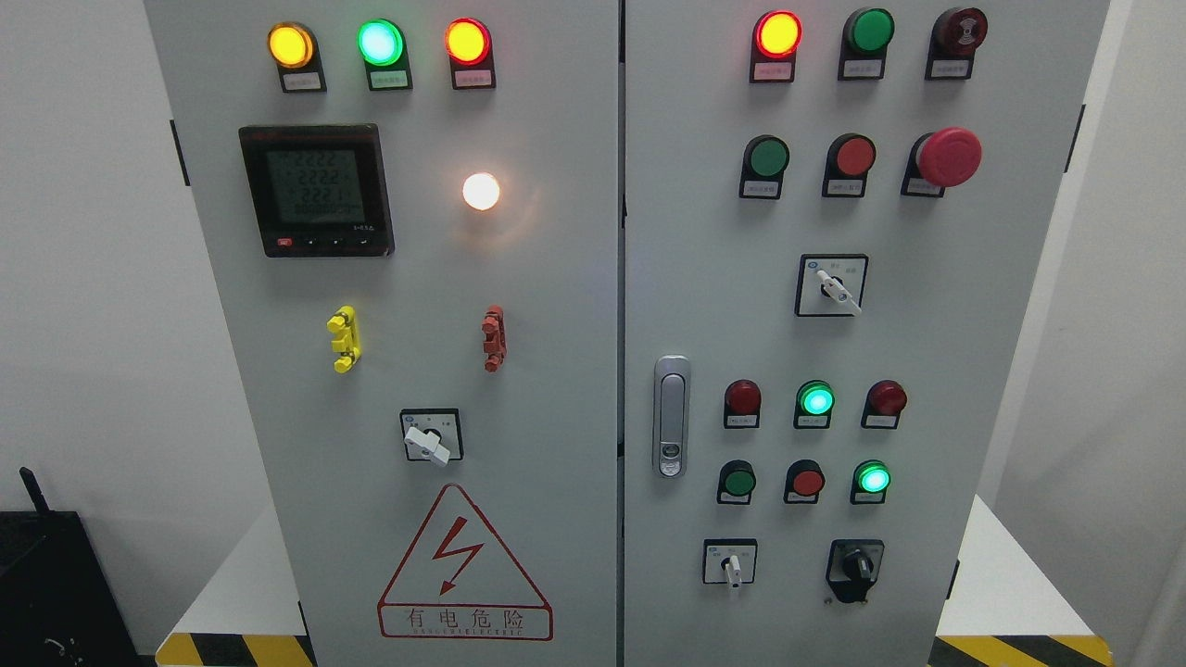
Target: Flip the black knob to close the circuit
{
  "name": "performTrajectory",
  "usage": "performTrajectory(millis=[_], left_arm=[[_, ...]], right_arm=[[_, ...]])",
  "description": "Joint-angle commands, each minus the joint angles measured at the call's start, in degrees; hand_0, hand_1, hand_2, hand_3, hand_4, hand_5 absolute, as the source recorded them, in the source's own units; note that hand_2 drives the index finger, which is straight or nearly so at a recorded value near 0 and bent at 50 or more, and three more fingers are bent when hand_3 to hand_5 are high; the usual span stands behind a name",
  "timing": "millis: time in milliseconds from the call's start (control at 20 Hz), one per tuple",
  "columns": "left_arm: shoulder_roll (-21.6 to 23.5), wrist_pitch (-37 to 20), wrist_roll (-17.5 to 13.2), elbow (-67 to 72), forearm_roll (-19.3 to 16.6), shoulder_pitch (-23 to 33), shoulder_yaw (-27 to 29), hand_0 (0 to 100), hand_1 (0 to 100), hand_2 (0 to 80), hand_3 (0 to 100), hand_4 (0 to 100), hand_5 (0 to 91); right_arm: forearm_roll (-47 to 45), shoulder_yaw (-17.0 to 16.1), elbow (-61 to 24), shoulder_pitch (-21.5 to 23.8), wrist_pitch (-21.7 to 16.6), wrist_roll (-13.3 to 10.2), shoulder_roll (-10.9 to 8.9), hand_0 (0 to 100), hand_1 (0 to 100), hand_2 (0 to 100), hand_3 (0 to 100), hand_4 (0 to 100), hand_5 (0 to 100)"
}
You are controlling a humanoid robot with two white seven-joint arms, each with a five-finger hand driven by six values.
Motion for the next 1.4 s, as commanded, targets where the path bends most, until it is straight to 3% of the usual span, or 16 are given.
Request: performTrajectory(millis=[0,300,450,800,1050,1200,1350], left_arm=[[0.0,0.0,0.0,0.0,0.4,0.0,0.6,0,0,0.0,5,2,0.0],[0.1,0.0,0.0,0.0,0.4,0.0,0.6,0,0,0.1,5,2,0.0],[0.0,0.0,0.0,0.0,0.4,0.0,0.6,0,0,0.0,5,3,0.0],[0.1,0.0,0.0,0.0,0.4,0.0,0.6,0,0,0.0,5,2,0.0],[0.0,0.0,0.0,0.0,0.4,-0.1,0.6,0,0,0.0,5,2,0.0],[0.1,0.0,0.0,0.0,0.4,0.0,0.6,0,0,0.0,5,2,0.0],[0.1,0.0,0.0,0.0,0.4,0.0,0.6,0,0,0.0,5,2,0.0]], right_arm=[[5.6,4.9,-1.8,-3.6,3.4,0.9,0.46,0,0,87,100,81,84],[7.7,10.7,-0.1,-6.8,7.8,1.7,0.55,0,0,87,100,82,84],[7.7,10.6,1.8,-8.7,8.3,3.1,0.9,0,0,87,100,82,84],[7.4,10.8,2.4,-8.3,9.8,3.1,1.07,0,0,87,100,82,84],[7.2,10.6,5.2,-8.5,9.9,2.2,1.16,0,0,87,100,82,84],[7.2,10.6,6.5,-8.5,9.9,0.0,1.16,0,0,87,100,82,84],[7.1,10.5,8.3,-9.2,9.8,-0.1,1.16,0,0,87,100,82,84]])
